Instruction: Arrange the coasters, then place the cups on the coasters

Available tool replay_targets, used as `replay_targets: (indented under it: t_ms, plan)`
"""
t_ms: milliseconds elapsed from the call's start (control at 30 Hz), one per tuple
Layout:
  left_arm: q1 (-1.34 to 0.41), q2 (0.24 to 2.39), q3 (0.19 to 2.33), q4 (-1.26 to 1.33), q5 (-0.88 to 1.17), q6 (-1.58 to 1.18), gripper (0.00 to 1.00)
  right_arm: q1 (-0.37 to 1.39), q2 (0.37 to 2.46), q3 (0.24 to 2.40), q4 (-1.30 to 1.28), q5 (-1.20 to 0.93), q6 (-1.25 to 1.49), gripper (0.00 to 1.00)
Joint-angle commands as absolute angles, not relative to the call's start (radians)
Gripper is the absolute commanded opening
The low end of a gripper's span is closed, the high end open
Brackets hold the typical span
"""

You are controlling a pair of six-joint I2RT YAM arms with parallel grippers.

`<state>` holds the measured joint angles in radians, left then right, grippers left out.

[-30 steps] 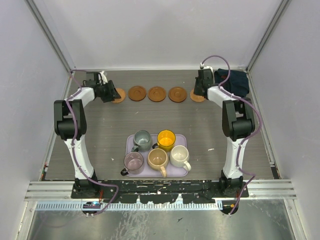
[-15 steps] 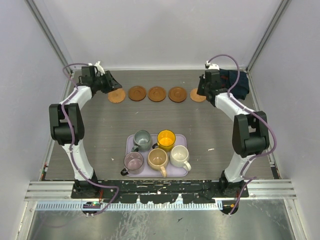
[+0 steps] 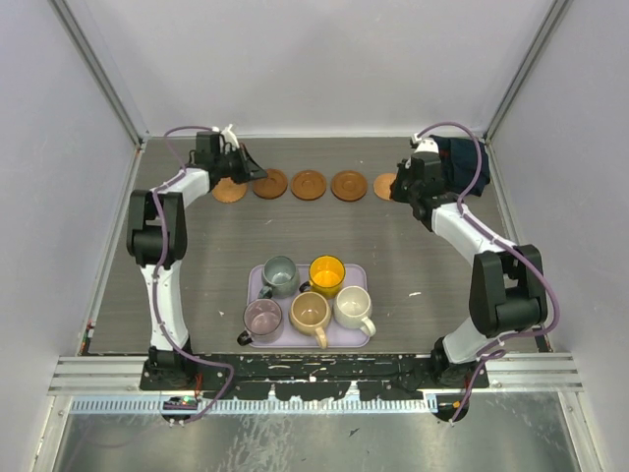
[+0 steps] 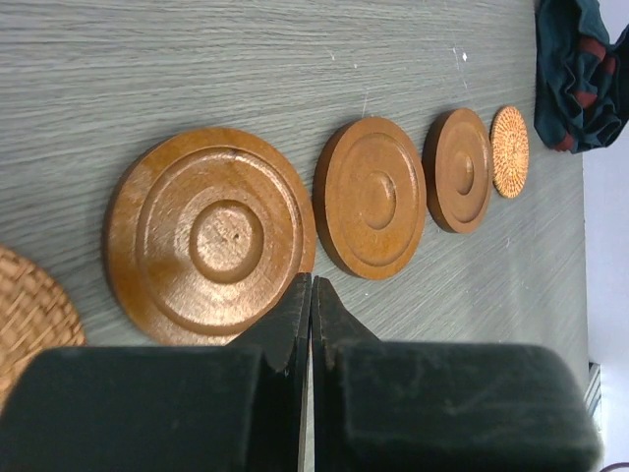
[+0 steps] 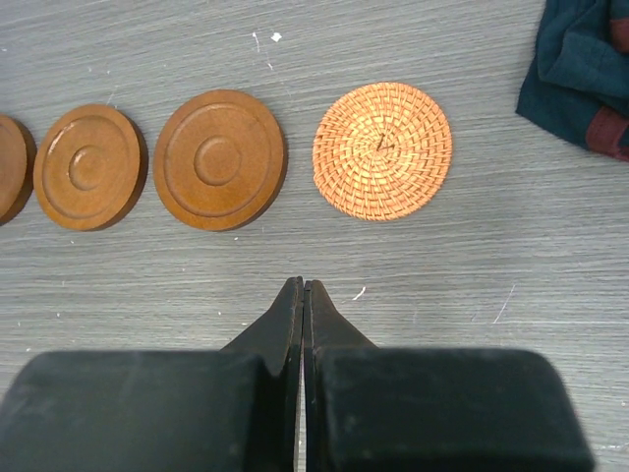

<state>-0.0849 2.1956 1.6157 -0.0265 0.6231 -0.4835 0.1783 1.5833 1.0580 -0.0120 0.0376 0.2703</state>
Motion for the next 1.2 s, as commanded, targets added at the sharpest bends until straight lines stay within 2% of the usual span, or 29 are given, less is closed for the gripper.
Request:
replay_targets:
  t_ms: [0, 100, 233, 533, 867, 1167]
  plan:
    - [-0.095, 2.229, 1.695, 0.042, 0.672, -0.497, 0.0, 0.176, 1.53, 1.047, 0.055, 0.02, 0.293, 0.01]
    - [-0.097, 2.255, 1.719, 0.034, 0.669, -0.504, 0.0, 0.177, 1.535, 1.039, 0.055, 0.014, 0.296, 0.01]
    - [-0.097, 2.273, 1.733, 0.025, 0.644, -0.505, 0.05, 0.178, 1.54, 1.03, 0.056, 0.01, 0.303, 0.01]
    - [-0.1, 2.311, 1.778, -0.06, 0.595, -0.497, 0.0, 0.177, 1.543, 1.011, 0.058, -0.003, 0.31, 0.01]
    - [-0.107, 2.3, 1.759, -0.156, 0.55, -0.439, 0.0, 0.178, 1.563, 0.999, 0.076, -0.029, 0.325, 0.01]
    - [-0.113, 2.316, 1.764, -0.173, 0.533, -0.428, 0.06, 0.179, 1.574, 0.996, 0.081, -0.043, 0.328, 0.01]
